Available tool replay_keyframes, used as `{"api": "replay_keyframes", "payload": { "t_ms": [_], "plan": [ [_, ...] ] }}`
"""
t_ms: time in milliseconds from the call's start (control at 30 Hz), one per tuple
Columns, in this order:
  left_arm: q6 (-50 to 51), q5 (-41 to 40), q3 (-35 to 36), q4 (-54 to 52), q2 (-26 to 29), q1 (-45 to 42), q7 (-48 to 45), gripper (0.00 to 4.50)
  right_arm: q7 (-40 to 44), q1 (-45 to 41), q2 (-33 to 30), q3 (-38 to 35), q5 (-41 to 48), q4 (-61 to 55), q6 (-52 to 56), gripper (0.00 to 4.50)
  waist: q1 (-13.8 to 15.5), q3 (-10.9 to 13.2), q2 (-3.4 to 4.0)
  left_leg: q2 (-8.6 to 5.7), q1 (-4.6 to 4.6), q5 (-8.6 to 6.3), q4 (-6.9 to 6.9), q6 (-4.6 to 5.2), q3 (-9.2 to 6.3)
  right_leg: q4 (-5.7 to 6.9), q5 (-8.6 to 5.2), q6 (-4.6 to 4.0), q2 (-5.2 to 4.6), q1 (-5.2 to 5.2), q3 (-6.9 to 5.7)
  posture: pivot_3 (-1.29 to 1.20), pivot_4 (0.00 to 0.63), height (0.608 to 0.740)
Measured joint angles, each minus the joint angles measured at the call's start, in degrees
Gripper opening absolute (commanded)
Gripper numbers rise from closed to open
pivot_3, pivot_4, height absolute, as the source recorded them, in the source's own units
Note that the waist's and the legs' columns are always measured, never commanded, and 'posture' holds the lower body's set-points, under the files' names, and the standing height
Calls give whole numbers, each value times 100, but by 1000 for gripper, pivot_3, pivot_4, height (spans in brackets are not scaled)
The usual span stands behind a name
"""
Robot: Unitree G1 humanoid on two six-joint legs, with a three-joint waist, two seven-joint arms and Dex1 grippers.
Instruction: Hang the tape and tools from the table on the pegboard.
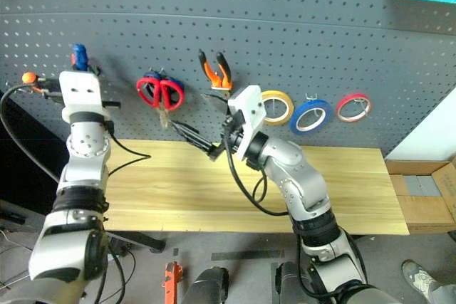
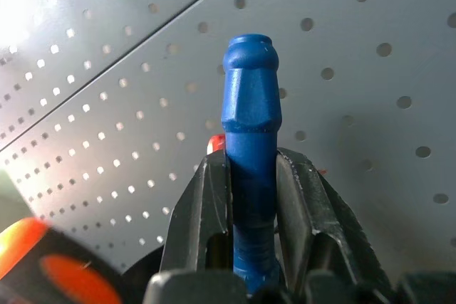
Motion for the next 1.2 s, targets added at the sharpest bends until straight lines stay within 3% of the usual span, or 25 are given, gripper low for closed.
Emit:
{"api": "replay_keyframes", "payload": {
  "t_ms": [267,467,800,1033,1200],
  "plan": [
    [522,-184,287,-241,38,66,26,511,82,11,-30,0,-105,32,-10,4500,-4,3,0,0,-1,0,-3,0,0,-6,0,0,1,-1,-1,115,227,740],
    [528,-270,390,243,341,-206,12,511,127,37,-38,1,-114,32,-18,4500,-9,11,3,0,-1,0,-3,0,0,-6,0,0,2,-1,0,104,233,740],
    [422,-332,368,493,337,-308,-27,3884,122,52,-38,2,-121,32,-18,4500,-14,22,7,2,-1,0,-4,0,0,-6,0,0,2,-2,-1,101,227,740],
    [493,-546,401,239,134,-179,-165,3884,144,53,-80,8,-171,32,-62,4500,-4,22,7,1,-2,0,-3,0,-1,-8,0,0,1,-1,-1,104,223,740],
    [957,-602,360,-1468,-314,661,-197,3884,502,364,-595,74,-159,-240,-65,4500,4,22,7,0,-14,-1,-3,-1,-3,-18,0,0,-3,-2,0,97,213,740]
  ]
}}
